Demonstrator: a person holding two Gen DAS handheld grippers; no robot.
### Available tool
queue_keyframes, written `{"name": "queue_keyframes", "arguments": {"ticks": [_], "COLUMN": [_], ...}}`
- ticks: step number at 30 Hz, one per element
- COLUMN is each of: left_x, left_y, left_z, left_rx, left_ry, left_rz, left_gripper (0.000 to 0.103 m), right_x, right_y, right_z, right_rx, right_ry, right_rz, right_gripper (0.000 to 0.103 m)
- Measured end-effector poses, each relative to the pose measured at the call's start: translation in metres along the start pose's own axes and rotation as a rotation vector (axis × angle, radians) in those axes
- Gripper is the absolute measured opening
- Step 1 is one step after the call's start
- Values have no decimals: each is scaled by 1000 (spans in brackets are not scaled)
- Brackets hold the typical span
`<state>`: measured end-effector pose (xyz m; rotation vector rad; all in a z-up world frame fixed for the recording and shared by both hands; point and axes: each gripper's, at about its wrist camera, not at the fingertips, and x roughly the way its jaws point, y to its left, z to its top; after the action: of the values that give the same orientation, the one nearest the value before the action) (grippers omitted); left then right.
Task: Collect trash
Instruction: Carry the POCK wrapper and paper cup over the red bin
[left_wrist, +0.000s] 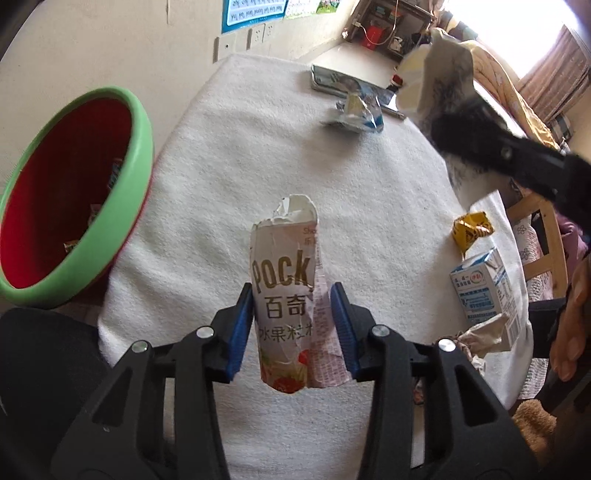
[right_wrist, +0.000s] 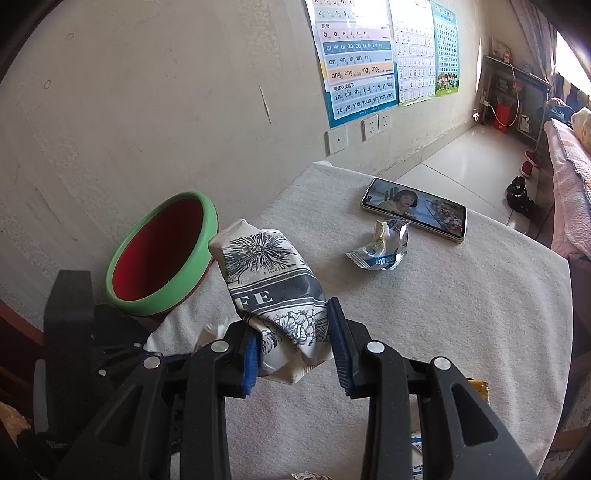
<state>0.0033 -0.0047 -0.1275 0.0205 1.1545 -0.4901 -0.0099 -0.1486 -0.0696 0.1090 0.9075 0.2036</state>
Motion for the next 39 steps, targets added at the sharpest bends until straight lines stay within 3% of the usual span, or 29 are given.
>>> {"name": "queue_keyframes", "arguments": {"ticks": [8, 13, 39], "left_x": [-56, -81, -109], "left_y": [33, 44, 107], "left_z": [29, 37, 26], "left_rx": [-83, -107, -251], "left_ry": [-197, -277, -370], "left_rz": [89, 124, 210], "left_gripper": [40, 40, 40], "right_x": [-2, 0, 1], "right_y": [6, 11, 88], "right_z": [2, 1, 34], "right_rx": [-7, -18, -95], "right_ry": [-17, -14, -65], "right_rz": [10, 12, 82], "right_gripper": [33, 33, 33]}}
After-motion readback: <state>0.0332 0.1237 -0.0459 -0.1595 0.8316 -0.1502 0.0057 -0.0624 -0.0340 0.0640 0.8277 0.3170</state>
